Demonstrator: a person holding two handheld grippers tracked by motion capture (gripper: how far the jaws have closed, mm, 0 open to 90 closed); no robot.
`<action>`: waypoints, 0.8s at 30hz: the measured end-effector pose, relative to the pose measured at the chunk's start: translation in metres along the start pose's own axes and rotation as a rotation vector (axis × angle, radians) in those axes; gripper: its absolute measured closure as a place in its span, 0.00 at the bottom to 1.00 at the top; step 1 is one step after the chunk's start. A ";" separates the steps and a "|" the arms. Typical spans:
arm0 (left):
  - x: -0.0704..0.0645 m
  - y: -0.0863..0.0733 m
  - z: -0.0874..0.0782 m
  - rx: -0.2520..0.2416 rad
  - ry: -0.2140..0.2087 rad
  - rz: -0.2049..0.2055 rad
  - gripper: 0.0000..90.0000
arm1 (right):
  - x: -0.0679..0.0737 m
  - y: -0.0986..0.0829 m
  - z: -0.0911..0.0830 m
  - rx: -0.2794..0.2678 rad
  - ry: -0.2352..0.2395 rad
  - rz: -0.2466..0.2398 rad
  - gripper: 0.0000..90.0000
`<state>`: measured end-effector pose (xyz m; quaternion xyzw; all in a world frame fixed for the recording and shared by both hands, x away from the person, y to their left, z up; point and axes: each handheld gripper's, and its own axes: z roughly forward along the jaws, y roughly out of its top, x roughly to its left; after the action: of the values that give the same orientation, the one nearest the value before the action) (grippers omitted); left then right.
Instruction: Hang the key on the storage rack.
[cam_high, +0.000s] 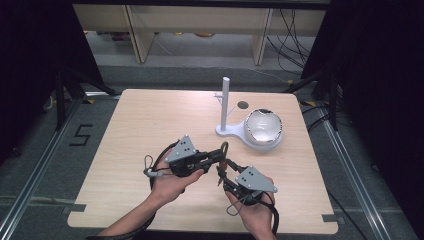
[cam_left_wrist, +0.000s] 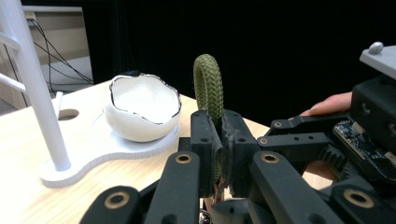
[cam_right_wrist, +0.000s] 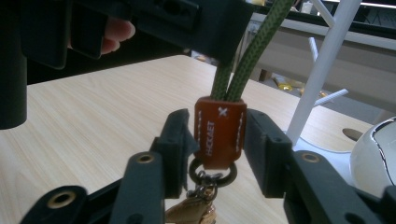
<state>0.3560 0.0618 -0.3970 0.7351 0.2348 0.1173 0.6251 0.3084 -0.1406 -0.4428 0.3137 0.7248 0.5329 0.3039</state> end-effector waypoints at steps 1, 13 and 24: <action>0.000 0.000 0.000 0.000 0.000 0.000 0.93 | 0.000 0.000 0.000 0.000 0.000 0.000 0.67; 0.003 0.002 -0.003 -0.006 0.041 0.032 0.93 | 0.000 0.001 -0.002 0.019 0.010 0.034 0.55; 0.010 0.006 -0.008 -0.013 0.067 0.045 0.93 | -0.005 -0.004 -0.007 0.027 0.009 0.054 0.53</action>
<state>0.3616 0.0732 -0.3911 0.7319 0.2384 0.1574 0.6186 0.3053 -0.1490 -0.4440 0.3350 0.7243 0.5326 0.2819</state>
